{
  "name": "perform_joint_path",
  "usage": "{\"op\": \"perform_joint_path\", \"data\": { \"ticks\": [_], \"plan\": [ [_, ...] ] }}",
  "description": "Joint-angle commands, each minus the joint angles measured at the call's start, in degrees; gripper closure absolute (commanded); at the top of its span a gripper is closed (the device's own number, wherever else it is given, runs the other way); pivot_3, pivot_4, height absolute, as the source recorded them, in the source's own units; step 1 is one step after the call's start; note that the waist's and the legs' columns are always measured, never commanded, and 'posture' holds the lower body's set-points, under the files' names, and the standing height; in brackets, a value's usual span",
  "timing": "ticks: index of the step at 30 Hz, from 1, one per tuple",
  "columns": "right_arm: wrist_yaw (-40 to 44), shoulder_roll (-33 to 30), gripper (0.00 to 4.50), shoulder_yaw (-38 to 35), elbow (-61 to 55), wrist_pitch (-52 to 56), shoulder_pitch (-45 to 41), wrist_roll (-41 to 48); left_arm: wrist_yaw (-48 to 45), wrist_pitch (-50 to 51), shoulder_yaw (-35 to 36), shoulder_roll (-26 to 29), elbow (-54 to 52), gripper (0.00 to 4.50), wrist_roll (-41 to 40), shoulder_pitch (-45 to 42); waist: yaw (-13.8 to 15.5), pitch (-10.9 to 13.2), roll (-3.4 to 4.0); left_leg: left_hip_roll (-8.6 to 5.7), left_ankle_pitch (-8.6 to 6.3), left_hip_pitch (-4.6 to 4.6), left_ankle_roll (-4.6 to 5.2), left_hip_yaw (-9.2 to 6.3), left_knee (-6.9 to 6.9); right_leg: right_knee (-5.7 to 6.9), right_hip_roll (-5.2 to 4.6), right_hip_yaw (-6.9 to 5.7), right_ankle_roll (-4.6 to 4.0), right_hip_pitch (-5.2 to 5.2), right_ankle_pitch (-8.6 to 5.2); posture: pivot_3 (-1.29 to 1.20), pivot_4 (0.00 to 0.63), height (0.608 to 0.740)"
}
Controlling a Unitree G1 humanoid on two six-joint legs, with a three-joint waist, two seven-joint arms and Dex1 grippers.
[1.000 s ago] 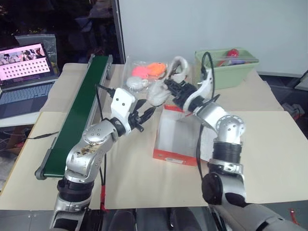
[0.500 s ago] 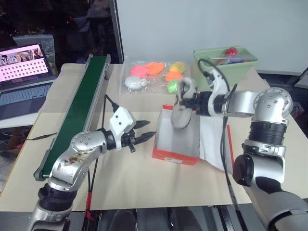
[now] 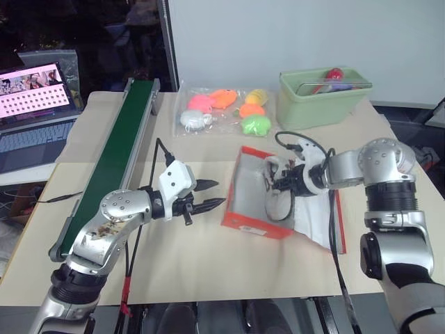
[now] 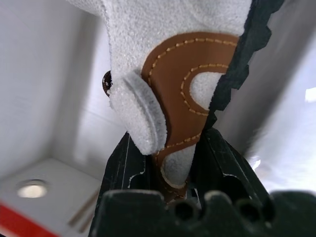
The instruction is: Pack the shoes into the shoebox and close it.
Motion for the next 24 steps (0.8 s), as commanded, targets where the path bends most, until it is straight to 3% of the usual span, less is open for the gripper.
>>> {"op": "perform_joint_path", "data": {
  "ticks": [1, 5, 6, 8, 14, 24],
  "plan": [
    [2.03, 1.15, 3.49, -0.36, -1.09, 0.44, 0.6, -3.0, 0.87, -0.35, 0.6, 0.01, -2.94, 2.36, -0.1, -0.64, 0.05, 0.0, 0.0, 0.0, 0.0, -0.01, 0.0, 0.0, 0.0, 0.0, 0.0, 0.0, 0.0, 0.0, 0.0, 0.0, 0.15, 0.729],
    [3.4, 2.56, 3.49, -1.01, -1.31, 0.44, 1.75, -7.05, 1.29, 0.01, 0.57, 0.22, -3.69, 2.36, -0.13, -0.54, 0.09, 0.0, 0.0, 0.0, 0.0, 0.0, 0.0, 0.0, 0.0, 0.01, 0.0, 0.0, 0.0, 0.0, 0.0, 0.0, 0.15, 0.729],
    [3.75, 2.92, 2.68, -1.49, -1.35, 0.44, 1.81, -7.65, 1.32, 0.01, 0.59, 0.3, -3.76, 2.27, -0.1, -0.52, 0.1, 0.0, 0.0, 0.0, 0.0, 0.0, 0.0, 0.0, 0.0, 0.0, 0.0, 0.0, 0.0, 0.0, 0.0, 0.0, 0.15, 0.729],
    [4.29, 3.79, 2.19, -2.45, -1.3, 0.44, 1.52, -8.86, 1.31, -0.04, 0.63, 0.43, -3.77, 2.27, -0.07, -0.46, 0.11, 0.0, 0.0, 0.0, 0.0, 0.01, 0.0, 0.0, 0.01, 0.01, 0.0, 0.0, 0.01, 0.02, 0.0, 0.0, 0.15, 0.729],
    [7.86, 5.41, 0.12, -1.06, -4.81, -0.11, -0.45, -12.53, 1.01, 0.06, 0.57, 0.58, -3.82, 2.27, -0.35, -0.65, 0.11, 0.0, 0.0, -0.01, 0.0, 0.02, 0.0, -0.01, 0.01, 0.01, 0.0, -0.01, 0.01, 0.02, 0.0, 0.0, 0.15, 0.729],
    [15.9, 3.77, 0.12, 6.65, -15.66, -9.77, -3.18, -19.52, 0.81, 0.43, 0.48, 0.18, -3.13, 2.27, -0.71, -1.88, 0.08, 0.0, 0.0, 0.0, 0.0, 0.03, 0.0, -0.01, 0.01, 0.03, 0.0, -0.01, 0.01, 0.01, 0.0, 0.0, 0.15, 0.729]
  ]
}}
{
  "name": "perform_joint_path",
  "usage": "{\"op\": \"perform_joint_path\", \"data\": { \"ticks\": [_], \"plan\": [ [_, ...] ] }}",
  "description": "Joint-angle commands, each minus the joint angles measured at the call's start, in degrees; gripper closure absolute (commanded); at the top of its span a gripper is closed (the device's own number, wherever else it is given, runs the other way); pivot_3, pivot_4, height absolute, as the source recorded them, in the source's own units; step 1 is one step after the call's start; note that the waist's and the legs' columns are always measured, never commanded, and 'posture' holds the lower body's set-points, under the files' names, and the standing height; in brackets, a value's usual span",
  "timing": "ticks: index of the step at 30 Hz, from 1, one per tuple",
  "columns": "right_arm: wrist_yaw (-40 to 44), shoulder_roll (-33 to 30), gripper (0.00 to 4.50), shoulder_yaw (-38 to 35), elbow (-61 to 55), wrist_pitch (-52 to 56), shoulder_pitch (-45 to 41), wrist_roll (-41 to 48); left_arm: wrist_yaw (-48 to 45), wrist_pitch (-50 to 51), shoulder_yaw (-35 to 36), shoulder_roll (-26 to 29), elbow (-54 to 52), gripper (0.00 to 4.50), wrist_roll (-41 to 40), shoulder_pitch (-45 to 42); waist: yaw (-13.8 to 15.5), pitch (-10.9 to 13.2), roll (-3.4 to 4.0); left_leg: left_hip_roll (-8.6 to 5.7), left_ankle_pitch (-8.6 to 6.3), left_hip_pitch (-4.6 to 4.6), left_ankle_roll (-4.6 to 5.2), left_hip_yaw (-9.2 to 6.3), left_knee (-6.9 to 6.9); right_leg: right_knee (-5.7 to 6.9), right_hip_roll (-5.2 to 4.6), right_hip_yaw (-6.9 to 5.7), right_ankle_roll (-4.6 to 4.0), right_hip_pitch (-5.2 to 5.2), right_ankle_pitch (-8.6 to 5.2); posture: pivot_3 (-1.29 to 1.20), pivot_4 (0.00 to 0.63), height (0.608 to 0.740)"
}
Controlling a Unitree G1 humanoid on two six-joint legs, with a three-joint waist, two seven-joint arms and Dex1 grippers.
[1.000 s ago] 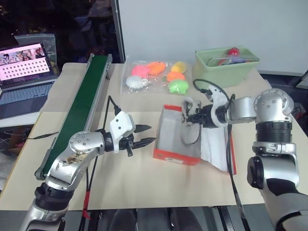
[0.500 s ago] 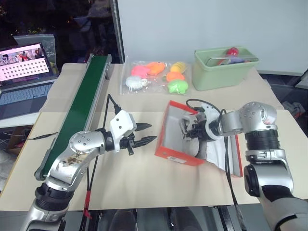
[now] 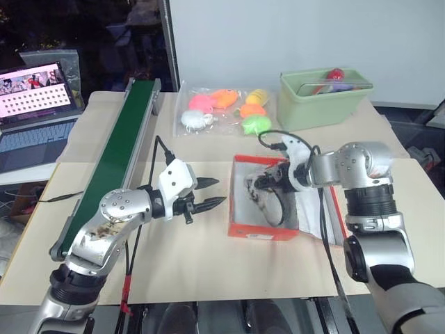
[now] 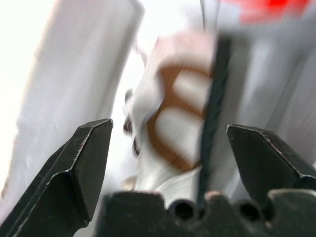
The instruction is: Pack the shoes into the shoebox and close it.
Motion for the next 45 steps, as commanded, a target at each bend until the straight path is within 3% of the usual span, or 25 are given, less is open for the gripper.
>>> {"op": "perform_joint_path", "data": {
  "ticks": [1, 6, 12, 17, 21, 24, 28, 38, 40, 45],
  "plan": [
    [3.61, -1.41, 0.12, 2.53, -5.02, -5.44, -1.83, -2.74, -0.08, -0.08, 0.51, -0.02, -1.52, 2.27, -0.71, -1.4, 0.04, 0.0, 0.0, 0.0, 0.0, 0.0, 0.0, 0.0, 0.0, 0.0, 0.0, 0.0, 0.0, 0.0, 0.0, 0.0, 0.15, 0.729],
    [6.05, -0.5, 0.12, 2.3, -8.49, -9.13, -2.64, -4.46, 2.82, -0.23, 3.22, -0.99, 1.6, 2.27, -0.14, -0.86, 0.06, 0.0, 0.0, 0.0, 0.0, 0.0, 0.0, -0.01, 0.01, 0.02, -0.01, 0.0, 0.0, 0.0, 0.0, 0.0, 0.15, 0.729],
    [11.0, 1.36, 0.12, -0.64, -13.71, -20.75, -0.52, -4.6, 16.12, 1.73, 12.35, -5.73, 7.31, 2.27, 1.42, -2.25, 0.01, 0.0, 0.0, 0.02, 0.0, 0.01, 0.0, -0.03, 0.01, 0.05, 0.0, -0.01, 0.0, -0.02, 0.0, 0.0, 0.15, 0.729],
    [16.12, 3.58, 0.12, -4.01, -22.66, -25.39, 6.63, 0.17, 27.39, 5.05, 21.54, -7.68, 8.82, 2.27, 2.43, -2.68, 0.18, 0.0, -0.01, 0.02, -0.01, -0.03, 0.0, -0.07, 0.01, 0.03, -0.04, -0.05, 0.02, -0.01, 0.02, 0.0, 0.15, 0.729],
    [19.36, 3.9, 0.12, -2.55, -27.56, -30.42, 15.23, -0.3, 31.85, 5.09, 25.5, -5.74, 10.02, 2.27, 5.66, -0.38, 0.22, -0.01, -0.01, -0.02, 0.0, -0.02, 0.0, -0.07, 0.03, 0.07, -0.1, -0.05, 0.04, 0.0, 0.04, 0.0, 0.15, 0.729],
    [21.8, 3.33, 0.0, 0.3, -30.04, -34.22, 20.14, -1.98, 32.27, 4.77, 27.1, -4.58, 10.4, 1.55, 6.01, 1.44, 0.17, -0.01, -0.02, -0.03, 0.0, 0.03, 0.0, -0.07, 0.03, 0.09, -0.1, -0.05, 0.04, 0.02, 0.04, 0.0, 0.15, 0.729],
    [24.5, 4.07, 0.0, 2.37, -31.55, -40.21, 25.61, -3.58, 32.7, 4.75, 28.6, -4.3, 9.47, 0.02, 5.65, 3.6, 0.13, -0.01, -0.02, -0.01, 0.0, 0.08, -0.01, -0.07, 0.04, 0.12, -0.07, -0.05, 0.03, 0.03, 0.03, 0.0, 0.15, 0.729],
    [31.07, 2.35, 0.0, 8.44, -33.05, -51.48, 31.14, -9.29, 33.49, 6.51, 29.64, -4.23, 7.89, 0.02, 5.64, 7.53, 0.15, -0.02, -0.04, -0.02, -0.01, 0.11, -0.01, -0.05, 0.04, 0.12, -0.08, -0.04, 0.03, 0.06, 0.03, 0.0, 0.15, 0.729],
    [31.65, 1.12, 0.0, 11.15, -32.44, -55.28, 31.56, -13.76, 33.45, 9.6, 29.07, -3.9, 8.01, 0.02, 5.26, 7.9, 0.16, -0.02, -0.04, -0.01, -0.01, 0.11, -0.01, -0.06, 0.04, 0.13, -0.07, -0.05, 0.03, 0.06, 0.03, 0.0, 0.15, 0.729],
    [32.53, 1.11, 0.0, 12.28, -31.6, -54.02, 31.24, -14.22, 33.83, 11.78, 29.04, -4.33, 8.79, 0.02, 4.92, 7.54, 0.15, -0.02, -0.05, -0.02, -0.01, 0.25, -0.02, -0.05, 0.04, 0.14, -0.07, -0.05, 0.03, 0.16, 0.03, 0.0, 0.15, 0.729]
  ]
}}
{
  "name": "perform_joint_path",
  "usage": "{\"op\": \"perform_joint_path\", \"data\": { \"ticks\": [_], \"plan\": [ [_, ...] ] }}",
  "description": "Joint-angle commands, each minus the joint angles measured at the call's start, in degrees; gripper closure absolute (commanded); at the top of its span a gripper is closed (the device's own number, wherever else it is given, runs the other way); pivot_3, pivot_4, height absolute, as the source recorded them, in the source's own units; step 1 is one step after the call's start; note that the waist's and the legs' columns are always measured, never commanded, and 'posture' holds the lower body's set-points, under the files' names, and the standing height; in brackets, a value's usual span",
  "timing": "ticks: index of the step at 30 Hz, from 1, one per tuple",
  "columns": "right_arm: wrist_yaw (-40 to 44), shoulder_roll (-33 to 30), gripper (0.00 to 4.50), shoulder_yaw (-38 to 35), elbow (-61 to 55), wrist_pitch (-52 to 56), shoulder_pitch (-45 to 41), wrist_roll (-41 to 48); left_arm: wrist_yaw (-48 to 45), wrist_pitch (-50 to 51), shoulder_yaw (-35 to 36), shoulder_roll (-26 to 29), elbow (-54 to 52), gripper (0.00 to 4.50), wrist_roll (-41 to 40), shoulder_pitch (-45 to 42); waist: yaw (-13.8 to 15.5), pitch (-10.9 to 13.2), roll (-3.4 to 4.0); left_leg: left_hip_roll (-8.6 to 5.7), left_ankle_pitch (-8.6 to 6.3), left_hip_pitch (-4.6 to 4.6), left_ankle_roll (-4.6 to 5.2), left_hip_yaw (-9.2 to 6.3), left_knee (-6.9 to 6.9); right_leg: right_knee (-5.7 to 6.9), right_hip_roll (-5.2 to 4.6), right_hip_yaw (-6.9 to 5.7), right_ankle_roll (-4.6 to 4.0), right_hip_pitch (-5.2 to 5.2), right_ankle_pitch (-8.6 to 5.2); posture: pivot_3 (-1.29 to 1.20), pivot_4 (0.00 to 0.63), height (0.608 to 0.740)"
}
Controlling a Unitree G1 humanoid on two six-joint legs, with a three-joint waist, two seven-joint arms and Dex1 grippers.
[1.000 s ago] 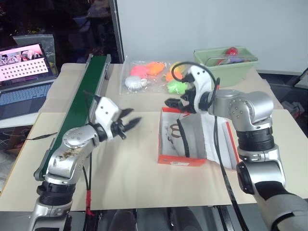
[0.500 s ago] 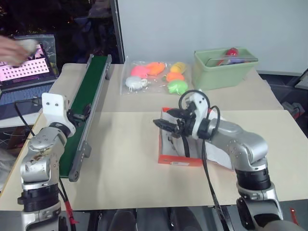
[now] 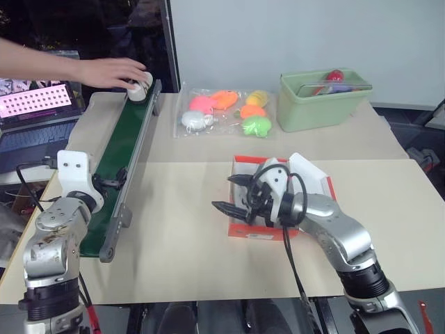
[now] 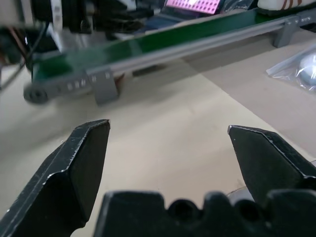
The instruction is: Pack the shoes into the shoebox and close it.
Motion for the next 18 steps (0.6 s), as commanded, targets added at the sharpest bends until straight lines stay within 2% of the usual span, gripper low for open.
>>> {"op": "perform_joint_path", "data": {
  "ticks": [1, 18],
  "plan": [
    [0.53, 0.18, 0.0, -0.22, -0.94, -1.38, -0.52, -0.52, 0.63, 0.32, 0.65, 0.48, -1.11, 0.02, 0.14, -0.44, -0.01, 0.0, 0.0, 0.0, 0.0, 0.01, 0.0, 0.0, 0.0, 0.0, 0.0, 0.0, 0.0, 0.0, 0.0, 0.0, 0.15, 0.729],
    [-2.56, 1.16, 0.0, -0.52, 0.41, 0.19, -0.86, -3.2, 0.93, -1.62, -1.7, 0.28, 5.19, 0.02, 2.06, -1.2, 0.06, -0.01, -0.01, -0.01, 0.0, 0.04, 0.0, 0.01, 0.0, 0.03, -0.01, 0.01, -0.01, 0.02, 0.0, 0.0, 0.15, 0.729]
  ]
}}
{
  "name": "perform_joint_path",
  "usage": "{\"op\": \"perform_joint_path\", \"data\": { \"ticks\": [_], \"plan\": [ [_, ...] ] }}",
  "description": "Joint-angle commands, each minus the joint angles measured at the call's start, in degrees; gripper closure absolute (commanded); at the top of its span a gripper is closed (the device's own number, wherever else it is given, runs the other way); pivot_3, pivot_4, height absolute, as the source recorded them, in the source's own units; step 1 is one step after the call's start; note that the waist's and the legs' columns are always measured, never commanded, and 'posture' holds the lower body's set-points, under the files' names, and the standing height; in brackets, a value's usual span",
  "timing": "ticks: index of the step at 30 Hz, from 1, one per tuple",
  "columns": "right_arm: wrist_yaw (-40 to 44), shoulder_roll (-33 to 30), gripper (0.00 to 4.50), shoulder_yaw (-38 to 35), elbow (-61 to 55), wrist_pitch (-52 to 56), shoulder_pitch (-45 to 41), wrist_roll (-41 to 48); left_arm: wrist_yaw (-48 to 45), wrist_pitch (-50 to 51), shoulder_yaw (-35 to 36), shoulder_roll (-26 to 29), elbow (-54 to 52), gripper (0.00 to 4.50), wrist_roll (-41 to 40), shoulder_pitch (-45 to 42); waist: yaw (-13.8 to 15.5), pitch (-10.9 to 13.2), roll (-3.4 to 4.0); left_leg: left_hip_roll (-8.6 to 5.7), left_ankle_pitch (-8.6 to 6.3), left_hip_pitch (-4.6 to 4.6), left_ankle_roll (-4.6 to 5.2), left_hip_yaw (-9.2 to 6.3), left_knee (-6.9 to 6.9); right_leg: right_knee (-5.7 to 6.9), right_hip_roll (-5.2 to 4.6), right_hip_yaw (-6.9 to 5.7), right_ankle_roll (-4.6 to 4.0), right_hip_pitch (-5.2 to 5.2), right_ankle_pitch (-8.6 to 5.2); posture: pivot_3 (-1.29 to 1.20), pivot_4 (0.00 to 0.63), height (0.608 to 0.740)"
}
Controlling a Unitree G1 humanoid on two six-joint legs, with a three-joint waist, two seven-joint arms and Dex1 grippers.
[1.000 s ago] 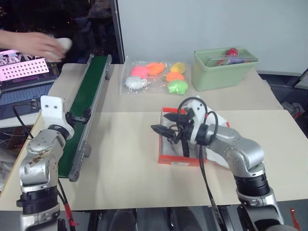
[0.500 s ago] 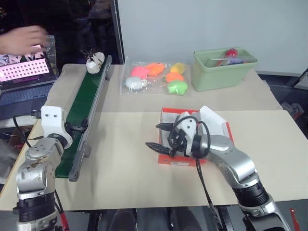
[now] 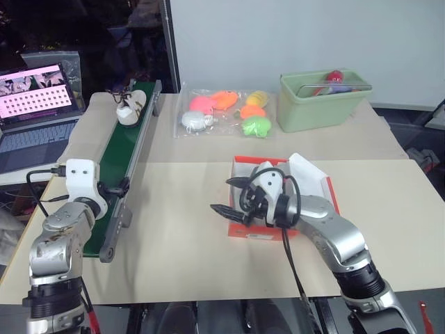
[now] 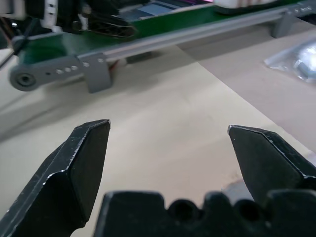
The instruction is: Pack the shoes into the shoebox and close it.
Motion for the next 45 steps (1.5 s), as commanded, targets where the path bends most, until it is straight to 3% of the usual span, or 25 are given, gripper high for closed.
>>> {"op": "perform_joint_path", "data": {
  "ticks": [1, 32, 35, 38, 45],
  "plan": [
    [-0.38, 0.09, 0.0, -1.06, -0.96, 0.06, -0.77, -0.34, 0.17, -2.07, -0.25, 0.33, 0.82, 0.02, 1.05, -1.26, 0.01, 0.0, 0.0, 0.0, 0.0, 0.0, 0.0, 0.0, 0.0, 0.0, 0.0, 0.0, 0.0, 0.0, 0.0, 0.0, 0.15, 0.729],
    [-1.47, 0.67, 0.0, -2.86, -2.23, 1.7, -0.65, 0.27, -0.63, -7.97, -2.17, 0.16, 9.85, 0.02, 3.36, -2.86, 0.06, -0.01, -0.01, -0.01, 0.0, 0.02, 0.0, 0.0, 0.0, 0.05, -0.02, 0.0, 0.0, 0.01, 0.0, 0.0, 0.15, 0.729],
    [-1.49, 0.67, 0.0, -3.1, -2.23, 1.86, -0.92, 0.25, -0.91, -7.96, -1.88, -0.28, 9.08, 0.73, 2.54, -3.15, 0.06, -0.01, -0.01, -0.01, 0.0, 0.08, 0.0, 0.0, 0.0, 0.07, -0.02, 0.0, 0.0, 0.05, 0.0, 0.0, 0.15, 0.729],
    [-1.46, 0.7, 0.0, -3.29, -2.16, 2.04, -1.15, 0.3, -0.5, -7.39, -2.23, -0.15, 9.32, 1.85, 2.86, -3.87, 0.2, -0.01, -0.01, -0.02, 0.0, 0.09, 0.0, 0.0, 0.0, 0.08, -0.02, 0.0, 0.0, 0.05, 0.0, 0.0, 0.15, 0.729],
    [-1.55, 0.91, 0.0, -3.56, -1.37, 2.44, -1.84, 0.2, 1.11, -7.75, -2.95, -1.08, 6.93, 1.85, 3.18, -5.65, 0.18, -0.01, -0.01, -0.02, 0.0, 0.06, 0.0, 0.0, 0.0, 0.07, -0.02, 0.0, 0.0, 0.04, 0.0, 0.0, 0.15, 0.729]
  ]
}}
